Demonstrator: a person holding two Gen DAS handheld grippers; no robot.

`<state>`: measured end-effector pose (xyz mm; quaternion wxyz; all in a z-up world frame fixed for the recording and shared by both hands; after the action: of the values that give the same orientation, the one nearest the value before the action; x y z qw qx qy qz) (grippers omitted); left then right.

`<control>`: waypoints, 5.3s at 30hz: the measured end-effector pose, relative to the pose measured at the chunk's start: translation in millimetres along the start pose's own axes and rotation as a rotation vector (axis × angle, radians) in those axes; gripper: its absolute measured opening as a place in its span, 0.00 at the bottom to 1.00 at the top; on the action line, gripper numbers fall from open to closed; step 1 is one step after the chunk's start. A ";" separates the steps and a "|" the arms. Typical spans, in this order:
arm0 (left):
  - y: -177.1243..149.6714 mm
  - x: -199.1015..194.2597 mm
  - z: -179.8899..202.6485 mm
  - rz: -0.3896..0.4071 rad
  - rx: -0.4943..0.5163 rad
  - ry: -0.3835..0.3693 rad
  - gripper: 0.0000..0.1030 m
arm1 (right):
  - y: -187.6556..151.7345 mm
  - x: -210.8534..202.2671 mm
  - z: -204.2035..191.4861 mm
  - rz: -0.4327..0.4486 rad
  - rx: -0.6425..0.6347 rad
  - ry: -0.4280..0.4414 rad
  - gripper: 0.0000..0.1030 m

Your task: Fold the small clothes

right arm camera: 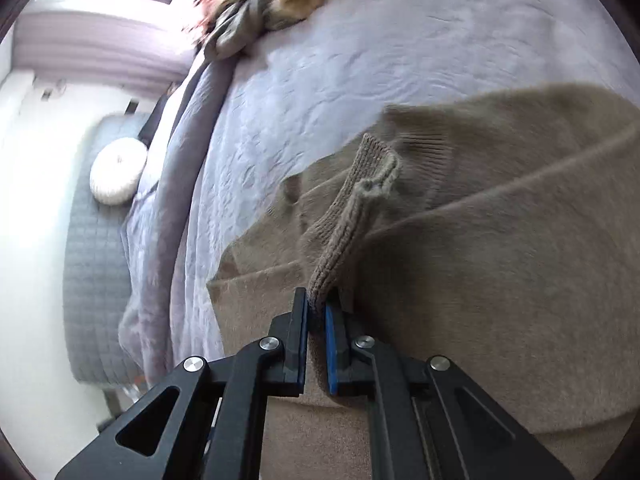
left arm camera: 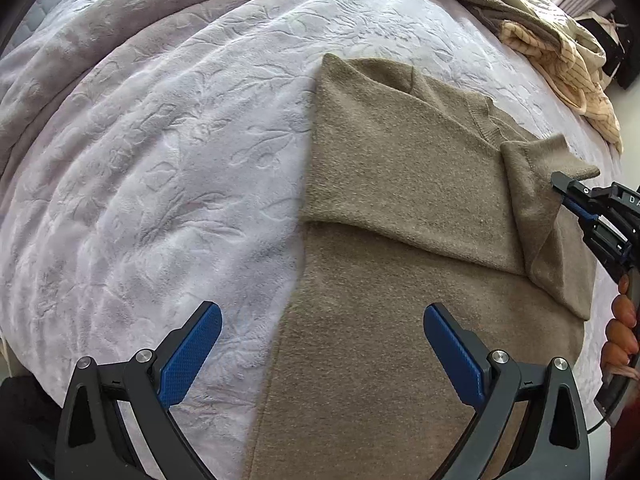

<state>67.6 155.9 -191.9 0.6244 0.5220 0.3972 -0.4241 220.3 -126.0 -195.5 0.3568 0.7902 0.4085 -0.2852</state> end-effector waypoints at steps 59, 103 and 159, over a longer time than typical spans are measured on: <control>33.7 68.4 91.9 -0.020 -0.107 -0.390 0.07 | -89.8 -150.4 215.2 0.080 0.471 -0.106 0.18; 38.5 51.2 107.6 0.012 0.177 -0.143 0.07 | -65.9 -156.9 175.8 0.031 0.120 -0.376 0.19; -17.9 -34.7 63.6 -0.015 0.284 -0.004 1.00 | -143.4 -175.6 68.4 -0.079 -0.110 -0.456 0.77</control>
<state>42.8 95.3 -156.2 0.5417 0.6014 0.3358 -0.4818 -0.7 -199.1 -152.4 0.4709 0.6681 0.3629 -0.4474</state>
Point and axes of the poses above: each gripper's, at about its wrist camera, not at the fingertips, and x roughly the way its jaws point, z to its right, y to its top, the point moved 9 cm from there along x, roughly the way its jaws point, and after that the axes turned 10 degrees about z, right-handed, at the moved point
